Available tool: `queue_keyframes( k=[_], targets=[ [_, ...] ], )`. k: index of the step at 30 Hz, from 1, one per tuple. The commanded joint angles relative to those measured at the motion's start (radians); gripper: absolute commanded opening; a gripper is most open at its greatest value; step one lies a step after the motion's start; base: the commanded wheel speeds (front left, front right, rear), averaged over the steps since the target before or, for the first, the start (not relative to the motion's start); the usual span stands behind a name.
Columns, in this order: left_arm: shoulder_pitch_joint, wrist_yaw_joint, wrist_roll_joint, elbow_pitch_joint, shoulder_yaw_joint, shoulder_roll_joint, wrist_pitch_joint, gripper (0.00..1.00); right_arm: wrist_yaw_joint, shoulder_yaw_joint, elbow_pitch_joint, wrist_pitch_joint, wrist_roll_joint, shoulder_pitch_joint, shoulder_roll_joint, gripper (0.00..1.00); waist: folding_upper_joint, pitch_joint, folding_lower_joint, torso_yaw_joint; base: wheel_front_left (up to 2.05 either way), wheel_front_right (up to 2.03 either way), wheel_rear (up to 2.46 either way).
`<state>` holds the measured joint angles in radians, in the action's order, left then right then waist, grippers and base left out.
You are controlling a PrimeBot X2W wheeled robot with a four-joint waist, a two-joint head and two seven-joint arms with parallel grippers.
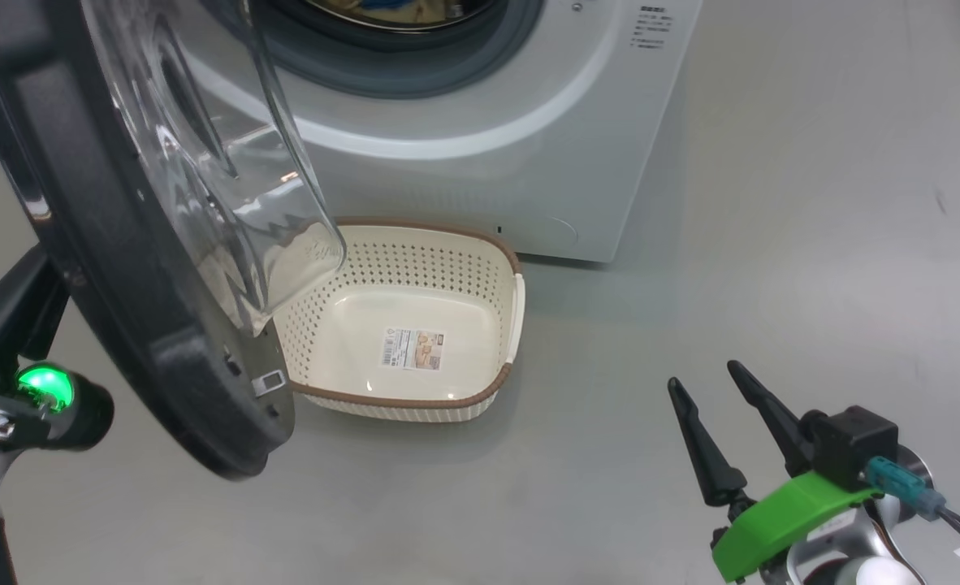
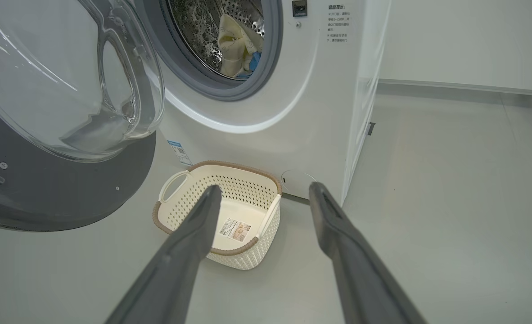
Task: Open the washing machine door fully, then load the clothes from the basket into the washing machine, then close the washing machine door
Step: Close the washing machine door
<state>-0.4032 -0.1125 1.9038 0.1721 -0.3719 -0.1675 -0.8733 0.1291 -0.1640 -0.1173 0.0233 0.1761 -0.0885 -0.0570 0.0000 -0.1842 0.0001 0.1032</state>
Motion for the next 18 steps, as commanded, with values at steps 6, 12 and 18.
queue_keyframes(
  k=[6, 12, 18],
  targets=[
    [-0.043, 0.001, -0.002, -0.042, -0.003, -0.012, -0.016, 0.00, 0.002, -0.024, -0.015, -0.025, 0.015, 0.063, 0.003, 1.00, 0.0000, -0.021, -0.0001, -0.088, 0.00, 0.00, 0.00],
    [-0.072, -0.002, -0.007, -0.032, 0.012, 0.006, -0.016, 0.00, 0.002, -0.024, -0.003, -0.038, 0.019, 0.071, 0.005, 1.00, 0.0000, -0.035, -0.0001, -0.137, 0.00, 0.00, 0.00],
    [-0.113, -0.009, -0.022, -0.008, 0.026, 0.038, 0.002, 0.00, 0.002, -0.028, 0.009, -0.051, 0.025, 0.082, 0.006, 1.00, 0.0000, -0.049, -0.0001, -0.188, 0.00, 0.00, 0.00]
  ],
)
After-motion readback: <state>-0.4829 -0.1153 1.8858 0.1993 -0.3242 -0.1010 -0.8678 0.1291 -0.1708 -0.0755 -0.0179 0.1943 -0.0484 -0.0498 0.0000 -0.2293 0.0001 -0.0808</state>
